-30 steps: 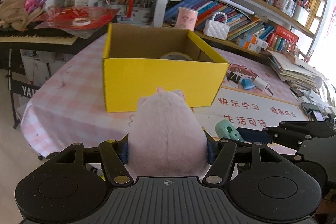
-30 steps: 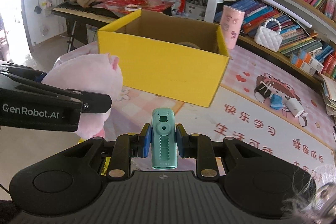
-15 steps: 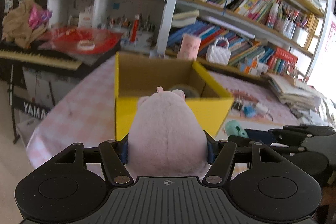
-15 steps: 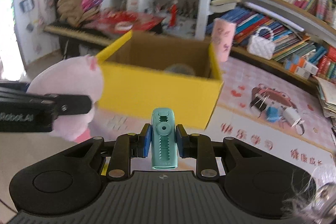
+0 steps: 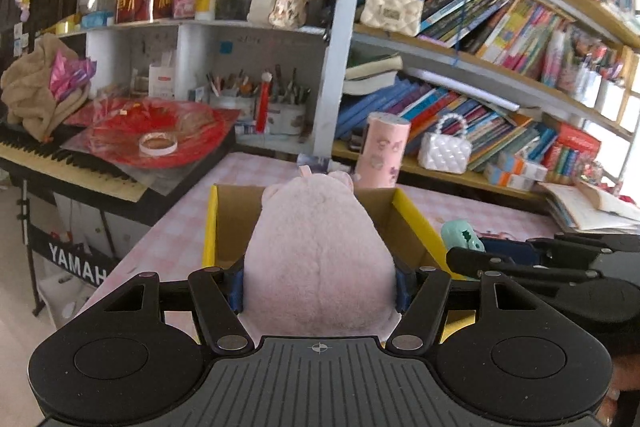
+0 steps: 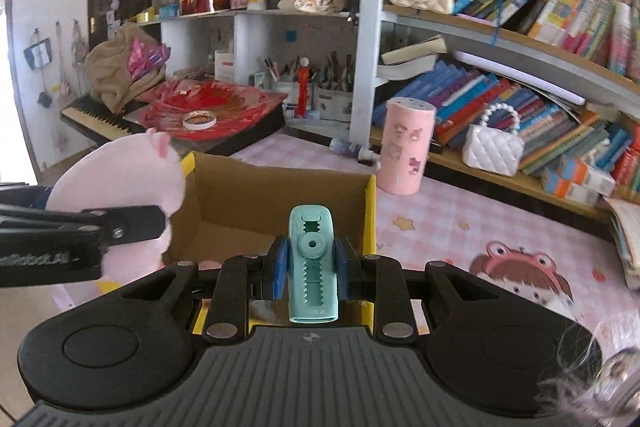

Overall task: Organize objects
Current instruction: 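Carry the plush pig and green eraser with both tools over the yellow box, then open the left tool to drop the pig while the right tool drops the eraser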

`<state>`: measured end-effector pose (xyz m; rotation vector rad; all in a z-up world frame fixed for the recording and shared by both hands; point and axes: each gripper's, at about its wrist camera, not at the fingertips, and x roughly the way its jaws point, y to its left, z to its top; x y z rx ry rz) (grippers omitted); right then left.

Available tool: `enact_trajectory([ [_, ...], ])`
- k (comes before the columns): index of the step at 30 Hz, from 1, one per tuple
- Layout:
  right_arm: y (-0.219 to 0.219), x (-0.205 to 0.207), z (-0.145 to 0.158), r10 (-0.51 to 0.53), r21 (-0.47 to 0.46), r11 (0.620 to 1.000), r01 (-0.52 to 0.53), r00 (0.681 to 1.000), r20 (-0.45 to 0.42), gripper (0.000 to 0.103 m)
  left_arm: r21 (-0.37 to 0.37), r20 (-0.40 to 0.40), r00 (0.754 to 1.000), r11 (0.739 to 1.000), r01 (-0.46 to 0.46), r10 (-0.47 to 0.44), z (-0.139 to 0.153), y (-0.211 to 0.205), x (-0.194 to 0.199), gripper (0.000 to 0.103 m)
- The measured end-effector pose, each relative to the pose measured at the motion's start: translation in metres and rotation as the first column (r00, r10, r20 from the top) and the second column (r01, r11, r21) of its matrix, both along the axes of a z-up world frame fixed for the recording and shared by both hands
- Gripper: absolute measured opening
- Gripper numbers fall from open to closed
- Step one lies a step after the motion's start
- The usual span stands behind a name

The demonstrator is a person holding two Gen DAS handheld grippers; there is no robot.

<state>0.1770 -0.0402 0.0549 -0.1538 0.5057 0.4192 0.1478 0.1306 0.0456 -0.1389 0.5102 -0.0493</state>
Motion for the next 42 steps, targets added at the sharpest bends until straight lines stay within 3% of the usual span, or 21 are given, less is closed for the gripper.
enact_trajectory([
  [3,0.007,0.019,-0.009,0.034,-0.024,0.999,-0.034,0.999,-0.012,0.023,0.001,-0.057,0.998,1.000,-0.004,0.004,-0.011,-0.002,0.026,0.064],
  [9,0.022,0.059,-0.033,0.100,-0.096,0.989,-0.108,0.991,-0.090,0.023,0.080,-0.179,0.984,0.997,-0.006,0.020,-0.038,-0.009,0.069,0.065],
  [24,0.045,0.084,-0.055,0.282,-0.185,0.931,-0.314,0.942,-0.182,0.024,0.149,-0.278,0.959,0.989,-0.011,0.053,-0.051,-0.011,0.107,0.069],
  [29,0.050,0.084,-0.063,0.315,-0.191,0.913,-0.361,0.920,-0.232,0.024,0.145,-0.255,0.966,0.989,-0.015,0.052,-0.049,-0.011,0.103,0.073],
  [31,0.048,0.086,-0.064,0.307,-0.170,0.920,-0.353,0.919,-0.246,0.024,0.118,-0.228,0.972,0.993,-0.027,0.054,-0.044,-0.008,0.099,0.080],
  [36,0.047,0.085,-0.063,0.305,-0.158,0.923,-0.350,0.918,-0.253,0.023,0.054,-0.129,0.989,0.996,-0.069,0.075,-0.024,0.000,0.083,0.084],
  [42,0.055,0.090,-0.068,0.283,-0.142,0.931,-0.335,0.912,-0.297,0.023,-0.011,-0.052,0.989,0.990,-0.142,0.141,-0.011,0.012,0.057,0.087],
])
